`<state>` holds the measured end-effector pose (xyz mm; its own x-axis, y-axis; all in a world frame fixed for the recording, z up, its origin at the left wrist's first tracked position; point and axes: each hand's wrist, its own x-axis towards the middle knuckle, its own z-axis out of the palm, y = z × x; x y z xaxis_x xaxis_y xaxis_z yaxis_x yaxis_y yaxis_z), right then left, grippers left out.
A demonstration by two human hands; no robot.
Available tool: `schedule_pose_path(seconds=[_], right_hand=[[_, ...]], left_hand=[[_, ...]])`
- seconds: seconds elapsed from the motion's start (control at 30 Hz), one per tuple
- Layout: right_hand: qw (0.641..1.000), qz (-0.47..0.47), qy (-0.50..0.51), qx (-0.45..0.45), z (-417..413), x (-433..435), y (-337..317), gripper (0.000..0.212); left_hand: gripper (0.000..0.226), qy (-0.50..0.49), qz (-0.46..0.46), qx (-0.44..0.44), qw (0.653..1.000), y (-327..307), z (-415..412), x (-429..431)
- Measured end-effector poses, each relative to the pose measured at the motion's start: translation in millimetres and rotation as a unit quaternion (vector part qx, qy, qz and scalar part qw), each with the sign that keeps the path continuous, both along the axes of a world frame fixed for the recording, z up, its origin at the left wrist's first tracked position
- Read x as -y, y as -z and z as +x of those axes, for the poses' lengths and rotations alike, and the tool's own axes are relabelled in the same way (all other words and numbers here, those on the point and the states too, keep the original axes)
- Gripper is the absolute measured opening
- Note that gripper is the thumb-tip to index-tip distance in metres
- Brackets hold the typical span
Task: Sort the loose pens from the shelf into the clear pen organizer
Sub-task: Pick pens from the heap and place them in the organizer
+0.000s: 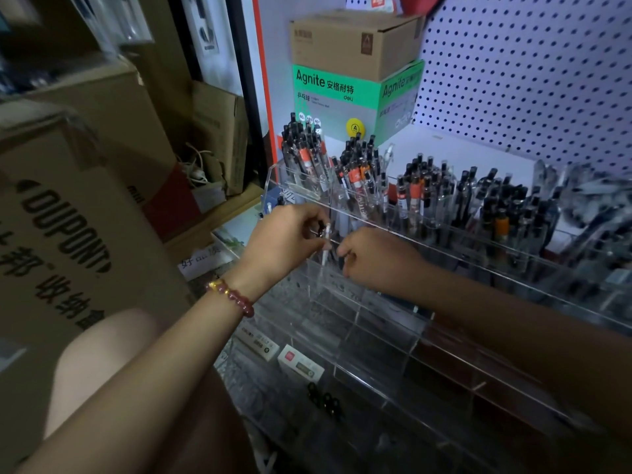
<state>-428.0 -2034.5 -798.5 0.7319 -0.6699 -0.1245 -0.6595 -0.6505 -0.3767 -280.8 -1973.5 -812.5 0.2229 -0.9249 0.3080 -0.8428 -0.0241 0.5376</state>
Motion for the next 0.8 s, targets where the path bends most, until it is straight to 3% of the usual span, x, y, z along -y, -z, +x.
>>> schedule_pose_path(seconds=[0.17, 0.33, 0.5, 0.67, 0.8], right_hand=[[0.999, -0.003, -0.006, -0.038, 0.4, 2.6, 5.8, 0.018], [1.000, 0.025, -0.012, -0.007, 3.8, 7.9, 13.4, 0.026], [1.000, 0.025, -0.015, 0.006, 3.3, 5.9, 12.6, 0.031], [0.999, -0.023, -0.027, -0.003, 2.3, -1.0, 12.1, 0.024], [0.998, -0.052, -0.020, -0.011, 1.9, -4.6, 8.1, 0.024]], left_hand=[[0.024, -0.018, -0.012, -0.006, 1.000, 4.0, -5.0, 0.1], [0.027, -0.015, -0.017, -0.055, 0.998, 6.3, -5.9, 0.3], [0.024, -0.009, -0.006, 0.022, 1.000, 2.0, -5.0, -4.1], [0.036, -0.001, 0.008, 0.051, 0.999, 1.0, -4.5, -5.1], [0.028, 0.027, -0.008, 0.098, 0.995, 4.9, -3.9, -3.3]])
